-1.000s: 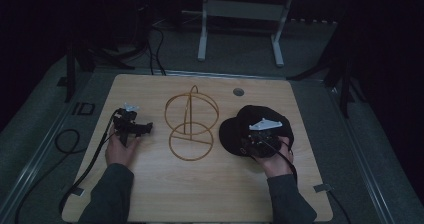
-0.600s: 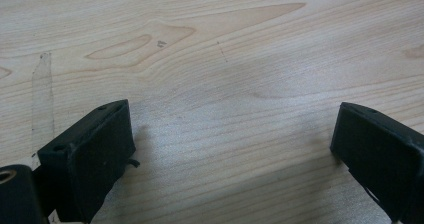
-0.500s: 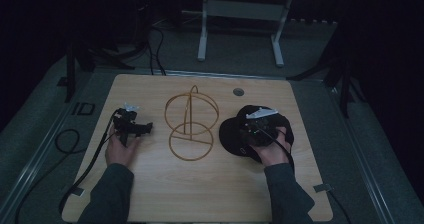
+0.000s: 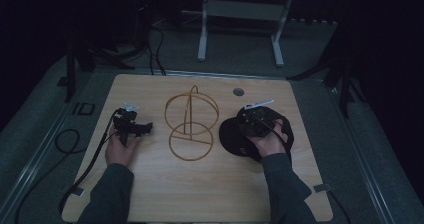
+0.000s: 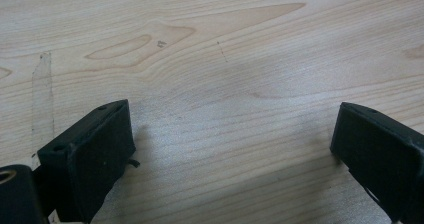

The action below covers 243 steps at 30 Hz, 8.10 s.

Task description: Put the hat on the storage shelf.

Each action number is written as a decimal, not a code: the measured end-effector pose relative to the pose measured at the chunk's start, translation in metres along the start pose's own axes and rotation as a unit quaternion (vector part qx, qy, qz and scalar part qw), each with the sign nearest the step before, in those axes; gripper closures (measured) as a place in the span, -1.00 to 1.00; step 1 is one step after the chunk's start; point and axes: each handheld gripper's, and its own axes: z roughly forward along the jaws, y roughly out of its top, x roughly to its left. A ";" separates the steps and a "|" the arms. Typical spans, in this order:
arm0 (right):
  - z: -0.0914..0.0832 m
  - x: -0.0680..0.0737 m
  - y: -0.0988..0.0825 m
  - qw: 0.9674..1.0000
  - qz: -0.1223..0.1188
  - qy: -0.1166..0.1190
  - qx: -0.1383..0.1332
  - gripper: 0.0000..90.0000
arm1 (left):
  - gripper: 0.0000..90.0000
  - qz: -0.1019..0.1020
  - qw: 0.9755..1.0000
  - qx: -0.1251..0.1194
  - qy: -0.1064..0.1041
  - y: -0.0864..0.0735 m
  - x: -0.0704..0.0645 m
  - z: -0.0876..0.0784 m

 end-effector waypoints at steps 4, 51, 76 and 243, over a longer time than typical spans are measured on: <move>0.006 0.000 0.005 1.000 -0.001 -0.003 0.010 0.34 | -0.93 0.000 1.000 0.000 0.000 0.000 0.000 0.000; 0.076 -0.009 0.034 0.974 0.115 0.033 0.192 0.32 | -0.93 0.000 1.000 0.000 0.000 0.000 0.000 0.000; 0.077 -0.008 0.052 0.963 0.069 0.045 0.255 0.78 | -0.93 0.000 1.000 0.000 0.000 0.000 0.000 0.000; -0.143 0.122 0.182 0.932 -0.296 0.146 0.148 0.75 | -0.93 0.000 1.000 0.000 0.001 0.001 0.000 0.001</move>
